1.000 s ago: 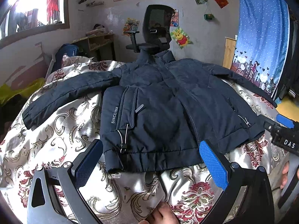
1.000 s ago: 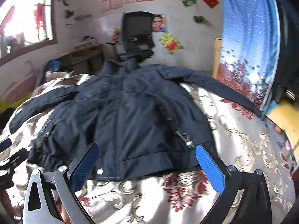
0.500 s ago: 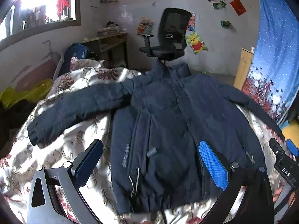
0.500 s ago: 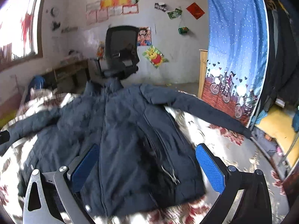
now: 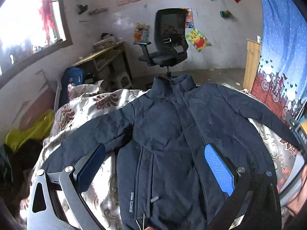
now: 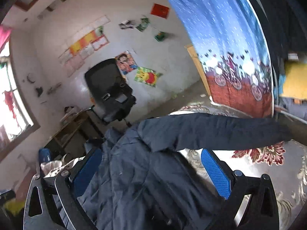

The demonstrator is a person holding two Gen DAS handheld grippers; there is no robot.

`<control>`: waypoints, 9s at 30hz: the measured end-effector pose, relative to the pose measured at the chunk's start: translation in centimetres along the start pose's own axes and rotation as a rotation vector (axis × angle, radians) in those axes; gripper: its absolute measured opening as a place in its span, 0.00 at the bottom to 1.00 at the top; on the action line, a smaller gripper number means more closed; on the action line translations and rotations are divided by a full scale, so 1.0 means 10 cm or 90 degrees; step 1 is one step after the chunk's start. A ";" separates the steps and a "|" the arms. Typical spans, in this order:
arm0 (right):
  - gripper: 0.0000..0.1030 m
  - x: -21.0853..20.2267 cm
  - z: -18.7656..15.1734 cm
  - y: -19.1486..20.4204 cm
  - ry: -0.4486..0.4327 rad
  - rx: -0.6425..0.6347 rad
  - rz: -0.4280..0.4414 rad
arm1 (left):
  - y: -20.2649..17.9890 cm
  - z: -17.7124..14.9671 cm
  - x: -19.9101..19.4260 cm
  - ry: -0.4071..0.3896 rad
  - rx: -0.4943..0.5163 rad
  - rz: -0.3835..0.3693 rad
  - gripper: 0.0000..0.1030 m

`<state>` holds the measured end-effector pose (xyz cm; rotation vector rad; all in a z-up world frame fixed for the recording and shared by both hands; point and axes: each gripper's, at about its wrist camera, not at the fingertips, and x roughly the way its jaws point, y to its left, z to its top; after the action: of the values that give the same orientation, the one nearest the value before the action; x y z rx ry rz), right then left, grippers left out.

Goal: Fold large clothes

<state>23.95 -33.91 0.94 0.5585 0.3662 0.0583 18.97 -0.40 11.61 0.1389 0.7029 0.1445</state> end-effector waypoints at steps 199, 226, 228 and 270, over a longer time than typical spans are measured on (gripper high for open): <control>1.00 1.81 -0.01 0.67 0.114 -0.142 -0.019 | -0.67 0.76 2.05 -0.070 0.172 -0.246 0.05; 1.00 2.14 -0.18 0.18 0.303 0.126 0.190 | -0.34 0.22 2.36 0.055 0.064 -0.330 0.59; 0.97 2.16 -0.25 0.29 0.324 0.081 0.148 | -0.14 0.23 2.39 0.052 0.032 -0.282 0.60; 0.51 2.21 -0.80 0.80 0.327 -0.123 -0.010 | 0.52 -0.26 3.07 0.177 0.001 -0.052 0.99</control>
<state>42.06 -19.73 -8.30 0.3433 0.8550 0.2212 39.94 10.43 -8.85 0.0920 0.9849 0.0847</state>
